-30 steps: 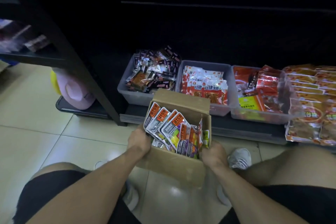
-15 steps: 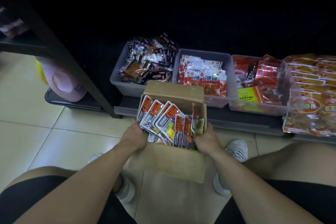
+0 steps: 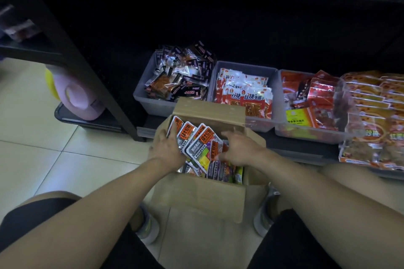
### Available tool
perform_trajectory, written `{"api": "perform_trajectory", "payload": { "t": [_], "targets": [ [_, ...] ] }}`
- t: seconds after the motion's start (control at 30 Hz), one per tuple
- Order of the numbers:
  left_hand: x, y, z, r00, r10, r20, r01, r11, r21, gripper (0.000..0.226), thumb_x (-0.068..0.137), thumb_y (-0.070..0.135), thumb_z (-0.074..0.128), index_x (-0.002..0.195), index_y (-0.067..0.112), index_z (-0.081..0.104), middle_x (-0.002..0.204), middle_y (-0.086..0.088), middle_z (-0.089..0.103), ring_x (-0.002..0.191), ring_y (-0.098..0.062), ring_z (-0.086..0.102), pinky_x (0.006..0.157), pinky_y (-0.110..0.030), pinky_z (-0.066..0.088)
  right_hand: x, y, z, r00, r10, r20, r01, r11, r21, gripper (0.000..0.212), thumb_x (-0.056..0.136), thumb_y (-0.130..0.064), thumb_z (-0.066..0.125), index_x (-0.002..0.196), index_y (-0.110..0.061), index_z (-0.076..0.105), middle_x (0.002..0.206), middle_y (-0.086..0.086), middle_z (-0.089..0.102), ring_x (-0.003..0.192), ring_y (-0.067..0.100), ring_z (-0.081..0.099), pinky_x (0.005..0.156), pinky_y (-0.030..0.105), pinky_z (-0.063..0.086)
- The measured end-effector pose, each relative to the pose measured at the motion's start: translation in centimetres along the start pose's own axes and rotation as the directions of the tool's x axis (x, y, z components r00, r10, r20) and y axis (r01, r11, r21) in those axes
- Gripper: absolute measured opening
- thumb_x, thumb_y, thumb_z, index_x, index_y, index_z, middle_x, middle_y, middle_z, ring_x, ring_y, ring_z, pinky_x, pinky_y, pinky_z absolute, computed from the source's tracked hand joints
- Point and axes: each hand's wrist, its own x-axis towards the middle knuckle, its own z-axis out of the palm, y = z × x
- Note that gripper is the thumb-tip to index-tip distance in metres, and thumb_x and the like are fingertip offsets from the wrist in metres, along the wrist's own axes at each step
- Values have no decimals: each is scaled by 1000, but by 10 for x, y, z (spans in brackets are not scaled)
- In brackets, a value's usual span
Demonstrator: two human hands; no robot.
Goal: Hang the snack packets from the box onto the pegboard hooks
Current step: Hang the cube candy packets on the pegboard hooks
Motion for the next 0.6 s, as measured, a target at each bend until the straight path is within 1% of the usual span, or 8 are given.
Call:
{"api": "perform_trajectory", "payload": {
  "t": [0.07, 0.13, 0.2, 0.3, 0.37, 0.43, 0.5, 0.6],
  "targets": [
    [2, 5, -1, 995, -1, 95, -10, 993, 122, 115, 96, 43, 69, 167, 15, -16, 172, -24, -3, 162, -43, 5, 129, -54, 24, 8, 1, 9, 999, -8, 40, 9, 999, -33, 86, 77, -54, 85, 149, -29, 45, 149, 10, 47, 136, 30, 50, 115, 44, 43],
    [6, 9, -4, 985, -56, 166, 16, 971, 237, 113, 98, 39, 68, 167, 15, -19, 171, -27, -13, 162, -44, -3, 127, -57, 28, 19, -2, 18, 997, -20, 79, 28, 994, -107, 97, 73, -58, 86, 153, -30, 38, 146, 11, 47, 137, 32, 48, 116, 46, 42],
    [9, 11, -5, 980, -79, 183, 19, 951, 309, 107, 98, 41, 68, 169, 18, -9, 172, -26, -17, 162, -43, -9, 126, -62, 28, 30, -8, 23, 994, -35, 104, 56, 978, -201, 112, 68, -65, 86, 157, -28, 28, 145, 12, 47, 136, 34, 48, 115, 47, 43],
    [15, 25, -5, 978, -24, 208, -43, 950, 310, 96, 96, 51, 68, 167, 15, 14, 172, -22, -27, 160, -45, -23, 128, -64, 7, 49, -13, 31, 996, -18, 89, 39, 967, -250, 140, 60, -73, 85, 164, -27, 5, 154, 13, 38, 140, 41, 43, 117, 54, 39],
    [24, 34, -1, 973, 34, 228, -99, 955, 279, 91, 95, 53, 69, 165, 14, 25, 175, -17, -21, 158, -50, -23, 130, -61, -2, 60, -12, 35, 997, 6, 79, 13, 972, -234, 148, 63, -69, 87, 165, -24, -12, 162, 16, 29, 145, 46, 34, 121, 56, 32],
    [33, 39, 2, 978, 90, 187, -131, 966, 222, 81, 92, 49, 71, 158, 15, 37, 177, -15, -2, 159, -53, -16, 131, -60, -5, 67, -14, 38, 995, 27, 95, -7, 979, -203, 151, 66, -60, 90, 163, -22, -19, 163, 17, 28, 146, 48, 33, 121, 54, 32],
    [38, 37, 4, 982, 121, 146, -152, 962, 227, 70, 91, 42, 72, 149, 13, 46, 176, -14, 12, 159, -53, -12, 130, -60, -8, 71, -17, 40, 993, 37, 110, -17, 985, -173, 144, 73, -46, 89, 163, -21, -20, 160, 19, 32, 145, 46, 37, 119, 50, 37],
    [33, 38, 7, 977, 165, 132, -184, 972, 148, 46, 93, 23, 72, 133, 9, 54, 175, -13, 16, 161, -47, -15, 132, -52, -7, 73, -14, 37, 996, 32, 85, -20, 991, -133, 124, 86, -20, 76, 164, -22, -19, 159, 22, 32, 143, 45, 40, 116, 44, 39]
  ]
}}
